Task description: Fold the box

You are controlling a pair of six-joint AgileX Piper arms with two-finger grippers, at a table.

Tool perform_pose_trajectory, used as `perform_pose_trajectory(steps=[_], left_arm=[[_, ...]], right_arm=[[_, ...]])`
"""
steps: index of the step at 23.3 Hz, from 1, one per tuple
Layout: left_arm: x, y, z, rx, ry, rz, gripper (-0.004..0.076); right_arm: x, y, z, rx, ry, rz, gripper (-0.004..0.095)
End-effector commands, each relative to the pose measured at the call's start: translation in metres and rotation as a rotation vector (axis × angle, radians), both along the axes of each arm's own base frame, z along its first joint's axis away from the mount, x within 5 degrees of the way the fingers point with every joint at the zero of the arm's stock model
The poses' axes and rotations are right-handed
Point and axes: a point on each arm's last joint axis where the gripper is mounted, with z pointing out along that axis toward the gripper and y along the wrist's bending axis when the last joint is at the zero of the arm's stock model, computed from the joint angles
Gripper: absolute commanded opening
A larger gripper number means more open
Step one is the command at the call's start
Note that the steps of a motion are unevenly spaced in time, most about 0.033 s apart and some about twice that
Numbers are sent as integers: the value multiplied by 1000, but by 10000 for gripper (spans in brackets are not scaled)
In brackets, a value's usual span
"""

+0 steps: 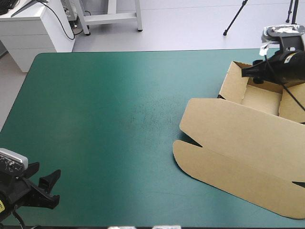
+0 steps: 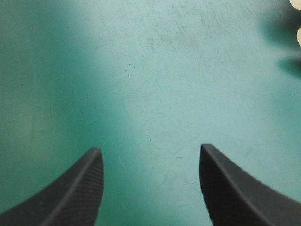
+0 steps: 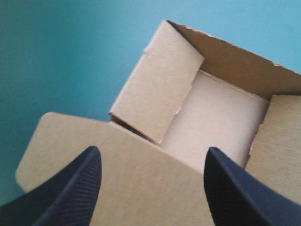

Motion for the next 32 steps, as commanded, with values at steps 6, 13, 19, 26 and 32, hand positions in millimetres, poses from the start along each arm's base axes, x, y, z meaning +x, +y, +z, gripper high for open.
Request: perform_pose_trajectory(steps=[6, 13, 19, 26, 32], left_arm=[[5, 0, 14, -27, -114, 7, 423], [-2, 3, 16, -75, -237, -1, 423], [-14, 3, -30, -130, -236, -37, 422], [-34, 8, -63, -212, -274, -69, 419], [-31, 3, -79, -215, -241, -101, 419]], right_arm=[[-103, 30, -6, 26, -171, 187, 447], [-192, 23, -92, 100, -201, 342, 238], [-236, 12, -147, 144, -349, 367, -12], [-260, 3, -180, 141, -458, 356, -10], [-261, 3, -180, 156, -459, 353, -23]])
